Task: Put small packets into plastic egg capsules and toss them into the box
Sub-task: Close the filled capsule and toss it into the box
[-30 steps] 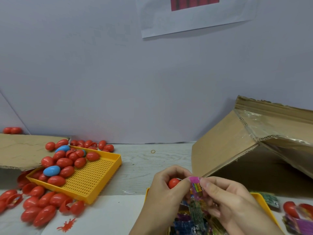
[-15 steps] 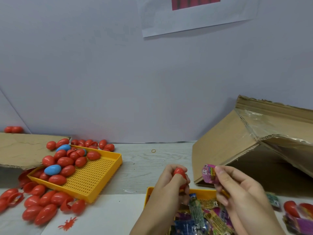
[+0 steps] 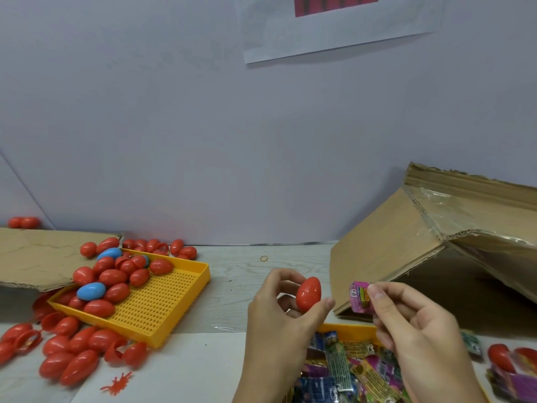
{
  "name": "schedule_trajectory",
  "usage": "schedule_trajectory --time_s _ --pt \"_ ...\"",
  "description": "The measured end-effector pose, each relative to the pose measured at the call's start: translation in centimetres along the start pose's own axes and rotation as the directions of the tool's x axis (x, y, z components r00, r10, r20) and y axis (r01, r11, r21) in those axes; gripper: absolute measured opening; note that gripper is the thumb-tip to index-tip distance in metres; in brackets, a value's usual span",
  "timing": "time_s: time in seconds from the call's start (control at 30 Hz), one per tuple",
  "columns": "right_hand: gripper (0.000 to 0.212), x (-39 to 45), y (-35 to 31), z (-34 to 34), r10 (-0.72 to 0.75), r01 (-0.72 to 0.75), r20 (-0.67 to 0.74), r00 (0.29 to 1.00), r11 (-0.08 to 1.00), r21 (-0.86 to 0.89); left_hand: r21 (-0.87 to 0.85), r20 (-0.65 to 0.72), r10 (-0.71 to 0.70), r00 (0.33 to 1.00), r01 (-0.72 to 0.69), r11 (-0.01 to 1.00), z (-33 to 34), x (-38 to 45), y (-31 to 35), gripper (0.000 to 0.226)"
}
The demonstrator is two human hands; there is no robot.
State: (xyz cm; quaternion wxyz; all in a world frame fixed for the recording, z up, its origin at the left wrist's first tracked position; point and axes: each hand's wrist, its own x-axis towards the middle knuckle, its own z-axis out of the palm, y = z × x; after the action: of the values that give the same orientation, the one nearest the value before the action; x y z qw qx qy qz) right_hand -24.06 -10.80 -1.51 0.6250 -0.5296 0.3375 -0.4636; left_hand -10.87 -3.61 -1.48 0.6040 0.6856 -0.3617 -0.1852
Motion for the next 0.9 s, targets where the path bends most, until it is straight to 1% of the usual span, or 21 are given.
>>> schedule_trajectory --time_s 0.17,0.23,0.3,0.33,0.37,0.43,0.5,0.6,0.7,0.8,0.9 --pt "0.022 0.0 0.2 -0.1 0.001 -0.001 -0.008 1.000 1.000 -0.003 0.012 -0.004 0.025 1.000 -0.025 1.000 0.1 0.0 0.0 0.035" --pt "0.024 0.1 0.3 -0.1 -0.001 0.001 -0.014 1.000 1.000 -0.001 -0.063 0.015 0.002 1.000 -0.001 0.998 0.0 0.1 0.1 0.032" --pt "0.025 0.2 0.4 -0.2 -0.004 0.004 -0.018 1.000 1.000 0.004 -0.197 0.065 -0.038 0.997 0.050 0.979 0.0 0.1 0.5 0.031" --pt "0.025 0.3 0.5 -0.2 -0.004 0.004 -0.020 1.000 1.000 0.003 -0.287 0.096 -0.070 0.993 0.095 0.953 0.0 0.2 0.7 0.034" --pt "0.026 0.3 0.5 -0.2 -0.005 0.005 -0.022 1.000 1.000 -0.002 -0.395 0.127 -0.118 0.985 0.159 0.905 0.0 0.2 0.9 0.039" --pt "0.030 0.3 0.6 -0.2 -0.013 0.012 -0.022 1.000 1.000 -0.013 -0.579 0.206 -0.198 0.958 0.282 0.765 0.0 0.3 1.2 0.045" --pt "0.030 0.3 0.7 -0.2 -0.011 0.011 -0.024 1.000 1.000 -0.013 -0.660 0.263 -0.228 0.937 0.348 0.666 0.0 0.2 1.5 0.048" --pt "0.027 0.3 0.7 -0.2 -0.005 0.005 -0.024 1.000 1.000 -0.008 -0.710 0.307 -0.252 0.918 0.397 0.582 -0.2 0.2 1.5 0.047" --pt "0.027 0.3 0.6 -0.2 -0.001 0.001 -0.028 1.000 1.000 -0.001 -0.716 0.359 -0.274 0.892 0.452 0.533 -0.4 0.1 1.5 0.048" --pt "0.026 0.4 0.6 -0.1 0.001 -0.001 -0.034 0.999 1.000 0.005 -0.710 0.377 -0.276 0.884 0.467 0.528 -0.4 0.2 1.3 0.045" --pt "0.023 0.4 0.7 -0.2 0.009 -0.009 -0.030 1.000 1.000 0.017 -0.689 0.360 -0.272 0.893 0.451 0.567 -0.4 0.3 1.2 0.043"
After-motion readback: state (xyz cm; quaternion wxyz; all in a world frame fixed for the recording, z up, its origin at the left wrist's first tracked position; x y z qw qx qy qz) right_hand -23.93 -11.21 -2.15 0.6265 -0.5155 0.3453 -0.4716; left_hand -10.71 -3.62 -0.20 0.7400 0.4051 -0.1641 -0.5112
